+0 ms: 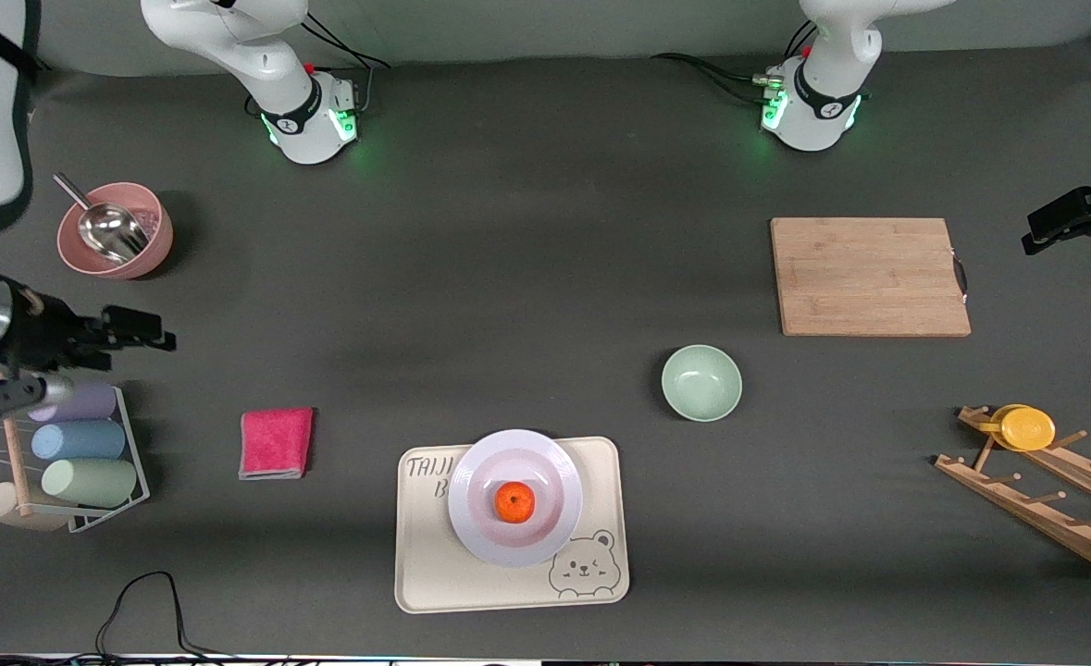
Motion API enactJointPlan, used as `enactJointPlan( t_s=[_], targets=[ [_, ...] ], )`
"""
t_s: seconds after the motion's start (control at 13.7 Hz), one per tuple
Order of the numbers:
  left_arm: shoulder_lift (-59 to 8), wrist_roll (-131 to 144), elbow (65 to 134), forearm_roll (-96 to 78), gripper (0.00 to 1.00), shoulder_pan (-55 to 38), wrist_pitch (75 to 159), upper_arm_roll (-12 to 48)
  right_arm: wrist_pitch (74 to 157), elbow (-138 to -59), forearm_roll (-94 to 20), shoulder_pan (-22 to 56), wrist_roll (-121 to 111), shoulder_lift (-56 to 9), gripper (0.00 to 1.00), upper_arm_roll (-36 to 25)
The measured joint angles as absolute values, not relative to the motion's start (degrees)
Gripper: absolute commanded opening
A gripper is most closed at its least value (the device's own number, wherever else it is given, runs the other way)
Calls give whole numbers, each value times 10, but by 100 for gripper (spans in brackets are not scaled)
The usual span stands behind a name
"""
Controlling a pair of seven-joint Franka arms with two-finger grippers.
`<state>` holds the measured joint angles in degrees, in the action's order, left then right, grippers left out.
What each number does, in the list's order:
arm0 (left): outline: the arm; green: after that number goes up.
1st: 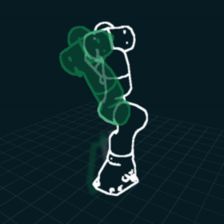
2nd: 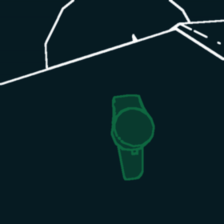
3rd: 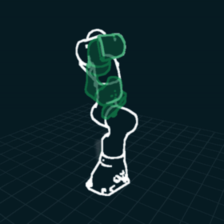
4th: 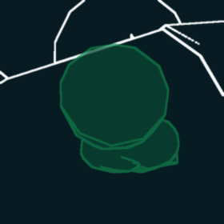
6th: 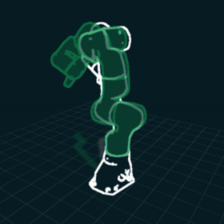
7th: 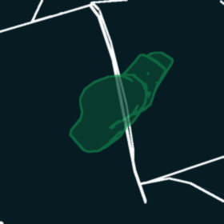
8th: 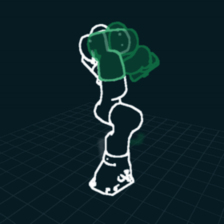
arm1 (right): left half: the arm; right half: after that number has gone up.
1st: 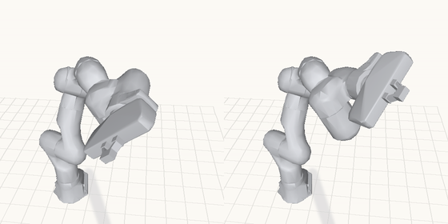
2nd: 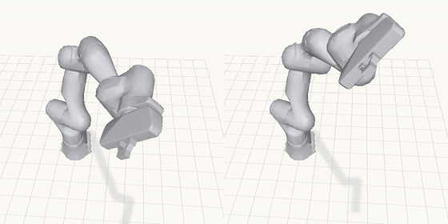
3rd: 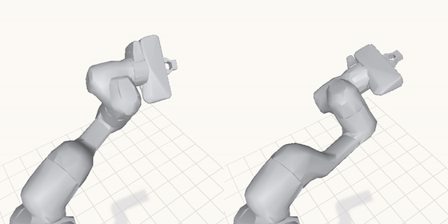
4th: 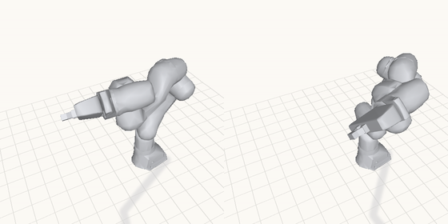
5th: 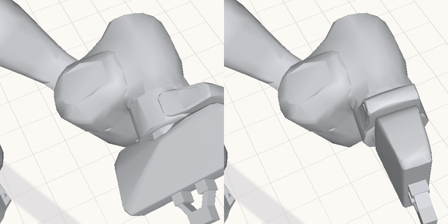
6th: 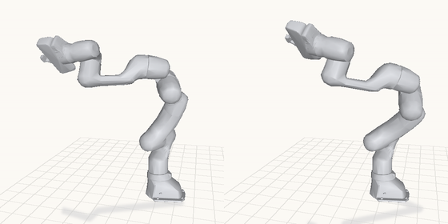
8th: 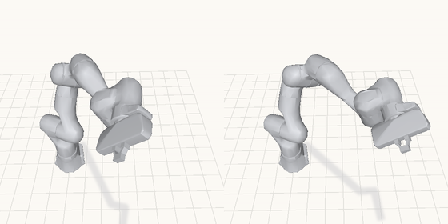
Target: Place orange and plate with both arms
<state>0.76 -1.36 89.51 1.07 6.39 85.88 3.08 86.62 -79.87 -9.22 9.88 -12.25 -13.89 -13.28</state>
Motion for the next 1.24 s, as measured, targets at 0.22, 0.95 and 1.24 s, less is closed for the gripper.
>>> enactJointPlan(
  t_s=[0.22, 0.95, 1.24],
  targets=[
    [8, -14, 895, 11, 100, 63, 857, 33, 867, -861, -51, 50, -68, -64, 100, -60],
    [10, -15, 894, 36, 100, 61, 856, 52, 875, -888, -8, 40, -28, -38, 100, -52],
    [10, -15, 894, 36, 100, 61, 856, 51, 875, -888, 6, 40, -26, -35, 100, -52]
  ],
)
